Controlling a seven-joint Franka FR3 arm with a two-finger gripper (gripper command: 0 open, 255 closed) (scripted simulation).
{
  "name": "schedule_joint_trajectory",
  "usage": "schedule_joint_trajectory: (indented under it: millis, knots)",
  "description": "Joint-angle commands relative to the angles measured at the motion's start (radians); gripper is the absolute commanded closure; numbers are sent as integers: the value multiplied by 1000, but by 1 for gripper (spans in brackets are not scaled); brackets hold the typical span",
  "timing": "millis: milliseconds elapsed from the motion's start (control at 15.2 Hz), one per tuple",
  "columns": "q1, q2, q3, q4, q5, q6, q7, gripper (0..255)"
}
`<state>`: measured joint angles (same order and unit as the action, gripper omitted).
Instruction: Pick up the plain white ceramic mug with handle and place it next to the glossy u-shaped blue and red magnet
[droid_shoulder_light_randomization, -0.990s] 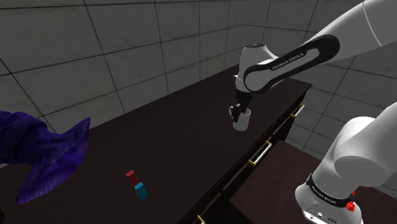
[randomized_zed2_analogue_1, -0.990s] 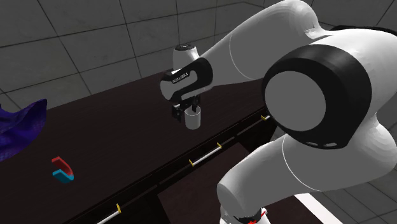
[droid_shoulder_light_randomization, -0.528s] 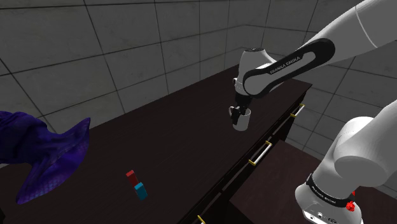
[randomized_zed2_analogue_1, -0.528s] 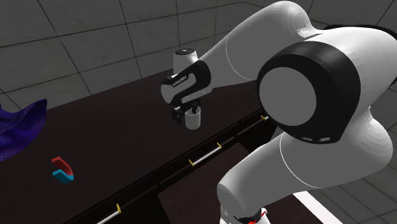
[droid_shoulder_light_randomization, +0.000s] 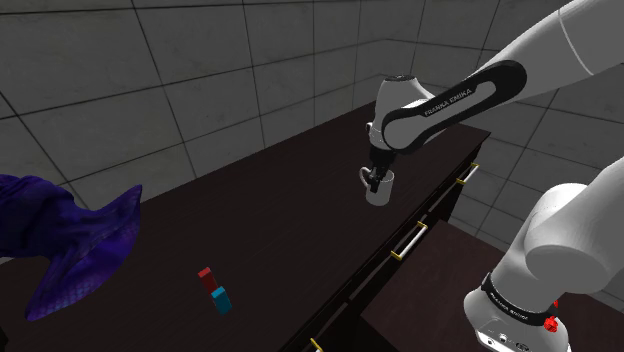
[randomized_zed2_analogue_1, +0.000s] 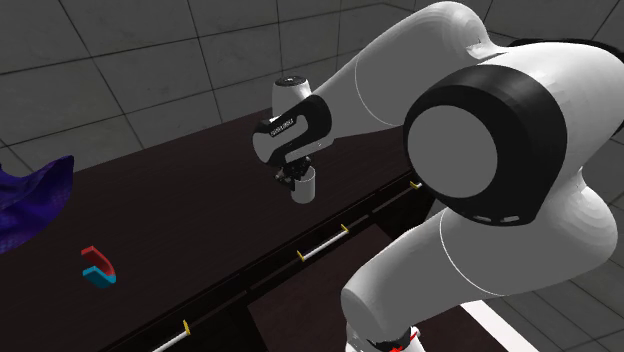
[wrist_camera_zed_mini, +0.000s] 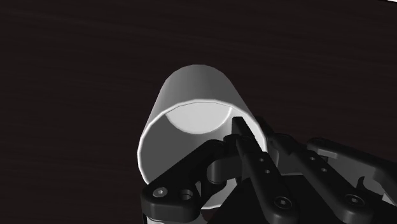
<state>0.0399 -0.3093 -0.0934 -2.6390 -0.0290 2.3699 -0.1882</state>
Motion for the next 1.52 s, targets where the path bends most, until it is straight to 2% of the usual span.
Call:
schedule_joint_trajectory:
  millis: [0,198,1452]
  knots:
    - [0,0,0,0,0,0,0,255]
    - [0,0,0,0,0,0,0,255]
    - [-2,-139,10,154,-3,-294,7,255]
